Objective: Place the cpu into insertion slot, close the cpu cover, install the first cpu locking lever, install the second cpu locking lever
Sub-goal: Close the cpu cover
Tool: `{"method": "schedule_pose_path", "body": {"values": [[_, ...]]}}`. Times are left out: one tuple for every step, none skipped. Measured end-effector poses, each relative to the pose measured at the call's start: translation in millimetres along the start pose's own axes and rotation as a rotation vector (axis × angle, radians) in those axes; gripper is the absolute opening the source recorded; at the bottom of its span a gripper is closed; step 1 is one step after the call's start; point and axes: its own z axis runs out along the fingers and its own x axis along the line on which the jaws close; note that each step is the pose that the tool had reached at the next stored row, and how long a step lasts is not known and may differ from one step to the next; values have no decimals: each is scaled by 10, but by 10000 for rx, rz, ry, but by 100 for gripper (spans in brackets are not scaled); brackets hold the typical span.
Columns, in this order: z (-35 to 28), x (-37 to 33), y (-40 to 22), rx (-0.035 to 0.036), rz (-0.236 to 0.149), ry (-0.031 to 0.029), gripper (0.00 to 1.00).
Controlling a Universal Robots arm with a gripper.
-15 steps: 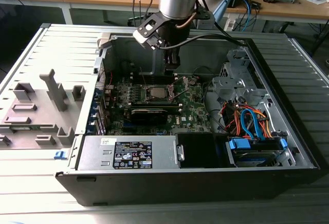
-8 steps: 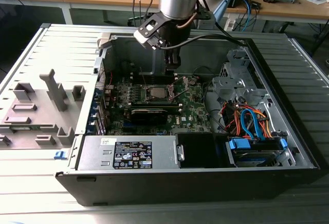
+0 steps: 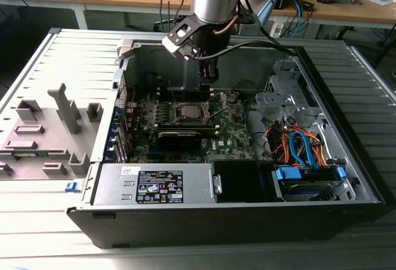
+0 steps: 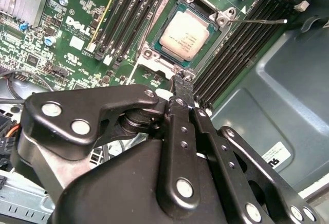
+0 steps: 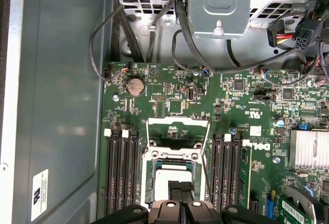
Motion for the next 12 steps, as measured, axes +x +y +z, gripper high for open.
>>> {"method": "schedule_pose_path", "body": {"values": [[0,0,3,0,0,0,11],[1,0,6,0,0,0,11],[1,-1,10,0,-1,0,11],[1,-1,11,0,0,0,11],[1,-1,12,0,1,0,11],[2,-1,14,0,0,0,11],[2,-1,16,0,0,0,11],[2,-1,19,0,-1,-1,11],[2,-1,19,-1,0,0,11],[2,-1,21,0,-1,0,11],[3,-1,24,-1,-2,1,11],[3,-1,26,-1,0,0,11]]}}
